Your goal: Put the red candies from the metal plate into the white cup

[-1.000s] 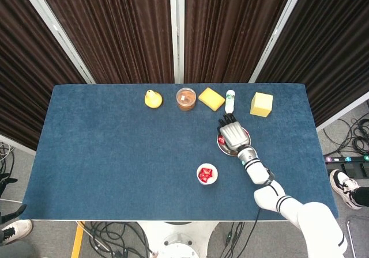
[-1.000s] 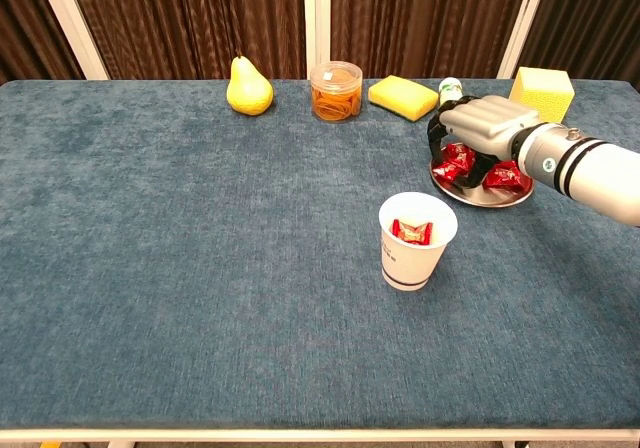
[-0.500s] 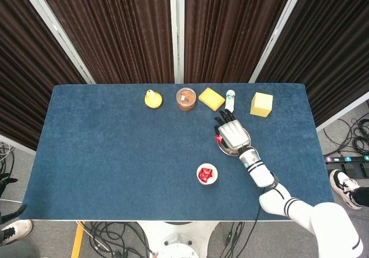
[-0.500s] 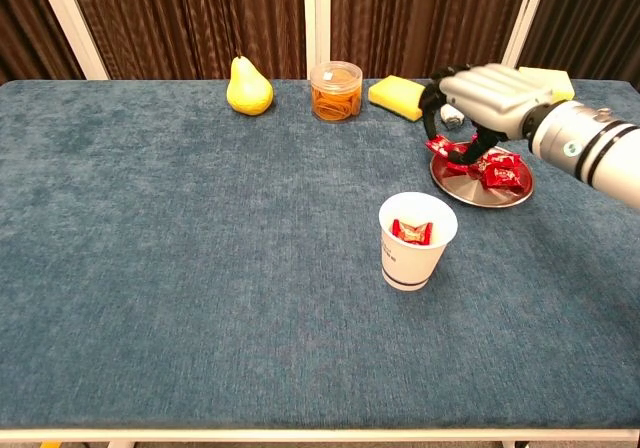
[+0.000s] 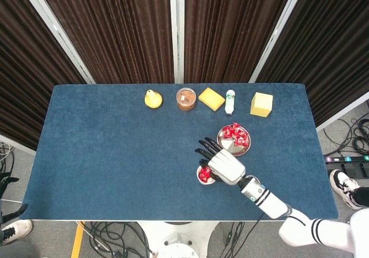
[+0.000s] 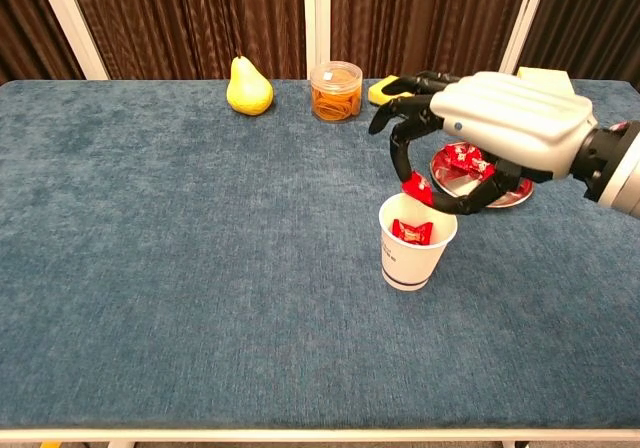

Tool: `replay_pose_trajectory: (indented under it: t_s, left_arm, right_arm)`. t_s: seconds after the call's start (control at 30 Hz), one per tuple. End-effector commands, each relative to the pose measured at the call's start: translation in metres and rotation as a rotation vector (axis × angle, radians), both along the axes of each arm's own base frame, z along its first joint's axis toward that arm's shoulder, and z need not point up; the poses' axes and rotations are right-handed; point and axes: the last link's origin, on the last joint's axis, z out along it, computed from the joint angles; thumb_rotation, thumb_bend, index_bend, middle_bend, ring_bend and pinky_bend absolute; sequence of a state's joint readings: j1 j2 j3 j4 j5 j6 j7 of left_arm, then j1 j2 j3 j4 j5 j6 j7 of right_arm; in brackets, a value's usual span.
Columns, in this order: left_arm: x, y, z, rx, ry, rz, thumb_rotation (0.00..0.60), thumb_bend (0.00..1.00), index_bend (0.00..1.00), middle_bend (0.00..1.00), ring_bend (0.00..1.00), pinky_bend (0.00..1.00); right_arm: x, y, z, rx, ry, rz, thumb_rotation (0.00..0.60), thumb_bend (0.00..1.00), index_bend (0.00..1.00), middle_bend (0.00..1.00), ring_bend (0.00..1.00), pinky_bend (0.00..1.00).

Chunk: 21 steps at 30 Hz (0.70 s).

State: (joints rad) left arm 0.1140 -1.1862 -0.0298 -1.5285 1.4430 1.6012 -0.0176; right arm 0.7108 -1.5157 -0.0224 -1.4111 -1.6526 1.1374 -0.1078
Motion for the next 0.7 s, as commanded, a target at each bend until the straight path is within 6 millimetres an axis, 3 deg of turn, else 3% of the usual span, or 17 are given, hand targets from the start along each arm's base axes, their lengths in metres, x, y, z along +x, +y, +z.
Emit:
replay_pose_trajectory:
  t_s: [0.03,0.2,0.37,0.5,0.7]
  left_arm:
    - [0.0,0.0,0.0,0.0,-0.001,0.001,0.6,0.12,0.37,0.31,0.27,0.27]
    - [-0.001,-0.001,0.0,0.005,-0.004,0.001,0.6,0.13,0.37,0.31,0.27,0.26]
    - [-0.002,-0.001,0.0,0.008,-0.006,-0.001,0.6,0.12,0.37,0.31,0.27,0.26]
    - [-0.002,-0.001,-0.001,0.008,-0.008,-0.005,0.6,0.12,0.37,0.31,0.27,0.26]
    - [-0.005,0.001,-0.002,0.004,-0.011,-0.005,0.6,0.12,0.37,0.31,0.27,0.26]
  right_arm:
    - [-0.002,0.003,-0.006,0.017,0.021,-0.002,0.6,0.33,0.51,0.17,0.0,0.0]
    - [-0.003,0.007,-0.008,0.021,0.037,0.0,0.6,0.33,0.41,0.16,0.0,0.0]
    - [-0.005,0.008,-0.003,0.005,0.042,-0.013,0.6,0.29,0.37,0.16,0.0,0.0]
    - [-0.007,-0.002,0.02,-0.068,-0.037,-0.071,0.6,0.27,0.36,0.16,0.0,0.0]
    - [-0.043,-0.034,0.05,-0.176,-0.019,-0.292,0.6,0.27,0.36,0.16,0.0,0.0]
